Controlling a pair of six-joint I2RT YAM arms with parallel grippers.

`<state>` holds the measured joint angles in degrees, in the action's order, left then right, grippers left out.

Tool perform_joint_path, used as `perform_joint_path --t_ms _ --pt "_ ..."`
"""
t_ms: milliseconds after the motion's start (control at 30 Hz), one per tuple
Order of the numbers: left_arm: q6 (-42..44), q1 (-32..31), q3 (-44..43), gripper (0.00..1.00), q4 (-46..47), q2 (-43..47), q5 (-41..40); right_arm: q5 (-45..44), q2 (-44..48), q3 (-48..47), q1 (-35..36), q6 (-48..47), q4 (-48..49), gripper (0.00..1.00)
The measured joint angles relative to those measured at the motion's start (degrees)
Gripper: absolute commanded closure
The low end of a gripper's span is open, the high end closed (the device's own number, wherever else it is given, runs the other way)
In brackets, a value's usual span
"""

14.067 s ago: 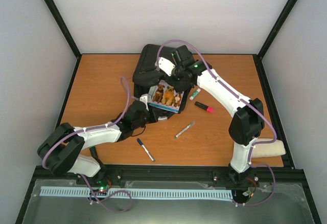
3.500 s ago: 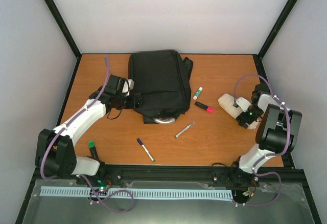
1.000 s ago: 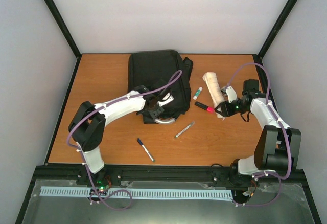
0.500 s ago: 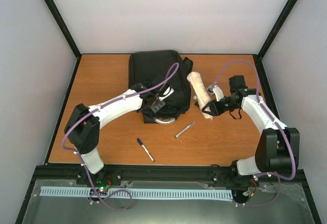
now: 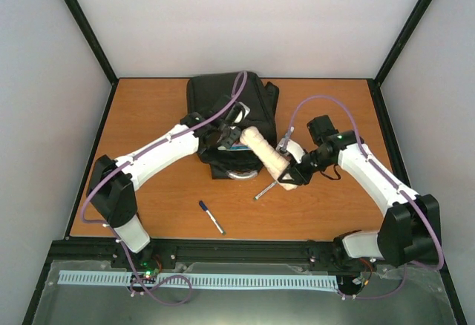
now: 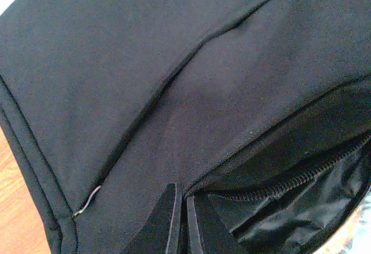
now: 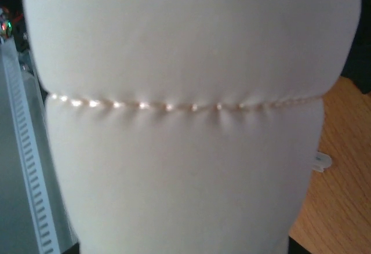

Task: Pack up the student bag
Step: Place the stationery in the student bag.

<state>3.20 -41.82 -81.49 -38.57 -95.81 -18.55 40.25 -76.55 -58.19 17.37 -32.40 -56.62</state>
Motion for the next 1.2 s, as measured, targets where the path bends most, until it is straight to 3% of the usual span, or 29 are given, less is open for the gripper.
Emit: perform_joint_path --t_ms 300,567,1033,1200 --pt "-3.45 3.63 -2.38 0.99 0.07 0.24 5.88 -4.81 -3.98 1.97 4.57 -5.29 -0.98 0.68" --pt "-6.84 4.24 -2.47 0.99 0.52 1.60 8.41 -4.98 -10.23 1.01 7.96 -1.81 1.33 0.68" --pt "-12.98 4.44 -2.47 0.99 3.30 3.87 8.76 9.81 -27.78 -10.67 9.64 17.16 4.52 0.65" --pt "-13.94 4.44 -2.25 0.99 4.33 4.39 8.74 19.54 -32.52 -15.17 10.95 21.84 4.63 0.63"
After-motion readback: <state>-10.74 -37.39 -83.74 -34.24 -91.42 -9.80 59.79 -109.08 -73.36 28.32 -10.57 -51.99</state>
